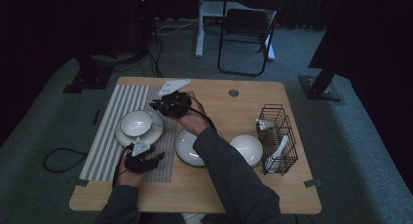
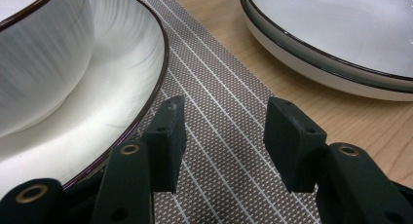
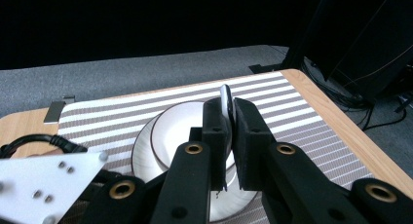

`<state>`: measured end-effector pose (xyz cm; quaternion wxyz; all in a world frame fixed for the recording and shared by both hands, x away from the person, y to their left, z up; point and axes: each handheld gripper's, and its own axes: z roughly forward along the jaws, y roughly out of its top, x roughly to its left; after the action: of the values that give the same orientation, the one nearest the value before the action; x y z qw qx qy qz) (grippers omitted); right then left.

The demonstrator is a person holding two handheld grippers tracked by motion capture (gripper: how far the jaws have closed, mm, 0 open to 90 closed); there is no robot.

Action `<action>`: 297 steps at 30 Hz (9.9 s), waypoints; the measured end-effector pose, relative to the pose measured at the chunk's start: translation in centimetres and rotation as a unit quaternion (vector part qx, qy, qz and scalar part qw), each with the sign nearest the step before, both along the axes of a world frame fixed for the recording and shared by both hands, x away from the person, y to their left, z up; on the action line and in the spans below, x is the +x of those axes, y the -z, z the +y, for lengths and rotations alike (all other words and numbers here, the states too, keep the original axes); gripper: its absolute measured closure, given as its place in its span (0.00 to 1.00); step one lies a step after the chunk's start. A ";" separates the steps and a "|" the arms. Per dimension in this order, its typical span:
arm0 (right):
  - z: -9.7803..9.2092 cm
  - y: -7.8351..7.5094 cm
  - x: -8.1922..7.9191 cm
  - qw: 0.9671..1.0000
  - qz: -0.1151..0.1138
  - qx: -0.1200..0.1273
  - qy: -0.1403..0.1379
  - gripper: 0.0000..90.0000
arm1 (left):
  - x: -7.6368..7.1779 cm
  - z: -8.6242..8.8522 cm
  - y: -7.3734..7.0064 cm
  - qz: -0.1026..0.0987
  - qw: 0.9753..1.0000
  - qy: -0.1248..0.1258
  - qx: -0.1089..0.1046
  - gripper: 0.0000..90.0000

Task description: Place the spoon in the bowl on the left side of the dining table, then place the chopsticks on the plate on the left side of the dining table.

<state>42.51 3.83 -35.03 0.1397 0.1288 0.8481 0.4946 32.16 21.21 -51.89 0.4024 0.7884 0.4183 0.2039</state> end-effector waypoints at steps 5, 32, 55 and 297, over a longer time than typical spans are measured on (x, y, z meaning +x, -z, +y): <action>0.8 0.0 0.2 1.000 0.001 -0.002 -0.002 0.94 | 0.0 0.0 0.0 0.001 1.000 0.000 0.000 0.57; 5.3 2.6 1.7 1.000 0.016 -0.017 0.013 0.94 | 0.0 -0.1 0.0 0.002 1.000 0.003 -0.001 0.57; 4.1 6.0 1.0 0.997 0.022 -0.068 0.020 0.93 | 0.0 -0.2 0.0 0.004 1.000 0.004 0.002 0.57; -16.5 17.0 -15.9 0.980 0.093 -0.065 0.165 0.57 | 4.7 -11.1 -9.1 -0.046 0.987 0.152 -0.007 0.58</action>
<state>26.58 -12.67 -52.01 0.1478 0.3026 0.8551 0.3943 36.84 10.07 -42.77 0.4535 0.8297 0.2756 0.1734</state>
